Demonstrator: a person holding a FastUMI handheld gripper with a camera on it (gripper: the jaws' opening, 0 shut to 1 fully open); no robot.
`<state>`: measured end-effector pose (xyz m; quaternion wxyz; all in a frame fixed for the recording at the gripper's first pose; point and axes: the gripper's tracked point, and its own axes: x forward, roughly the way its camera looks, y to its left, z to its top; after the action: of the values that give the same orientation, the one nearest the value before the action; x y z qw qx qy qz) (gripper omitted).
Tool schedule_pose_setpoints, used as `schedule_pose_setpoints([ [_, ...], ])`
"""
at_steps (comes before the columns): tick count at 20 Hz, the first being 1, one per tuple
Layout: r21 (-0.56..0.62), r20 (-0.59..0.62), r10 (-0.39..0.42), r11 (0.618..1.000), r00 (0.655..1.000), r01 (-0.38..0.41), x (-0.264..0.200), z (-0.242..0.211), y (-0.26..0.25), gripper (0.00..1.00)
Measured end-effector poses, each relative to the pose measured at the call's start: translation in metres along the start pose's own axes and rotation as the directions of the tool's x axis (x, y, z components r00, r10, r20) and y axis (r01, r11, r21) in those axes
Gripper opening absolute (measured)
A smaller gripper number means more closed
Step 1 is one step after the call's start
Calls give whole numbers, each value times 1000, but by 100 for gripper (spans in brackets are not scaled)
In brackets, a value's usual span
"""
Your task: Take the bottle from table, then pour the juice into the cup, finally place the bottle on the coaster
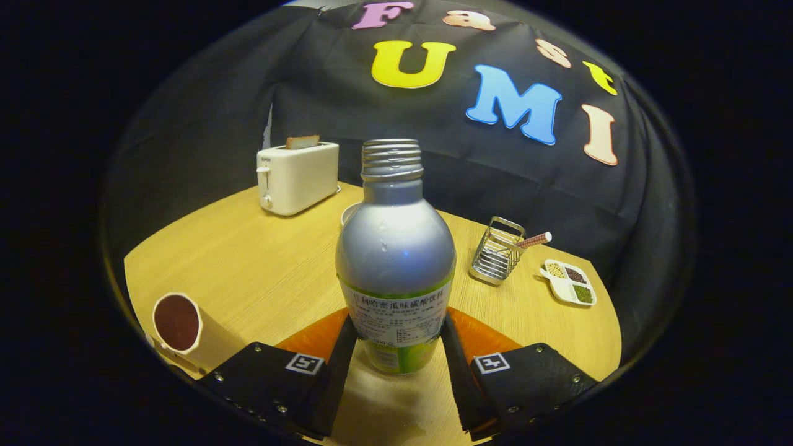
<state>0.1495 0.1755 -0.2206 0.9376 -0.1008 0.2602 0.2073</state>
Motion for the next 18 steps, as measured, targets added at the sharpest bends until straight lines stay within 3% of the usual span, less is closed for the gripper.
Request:
schedule_pose_setpoints([
  [4,39,71,13,999,997,-15,20,5,2,73],
  [10,110,53,1,994,999,-7,44,-11,-4,74],
  [18,124,45,11,992,999,-17,40,-11,0,80],
])
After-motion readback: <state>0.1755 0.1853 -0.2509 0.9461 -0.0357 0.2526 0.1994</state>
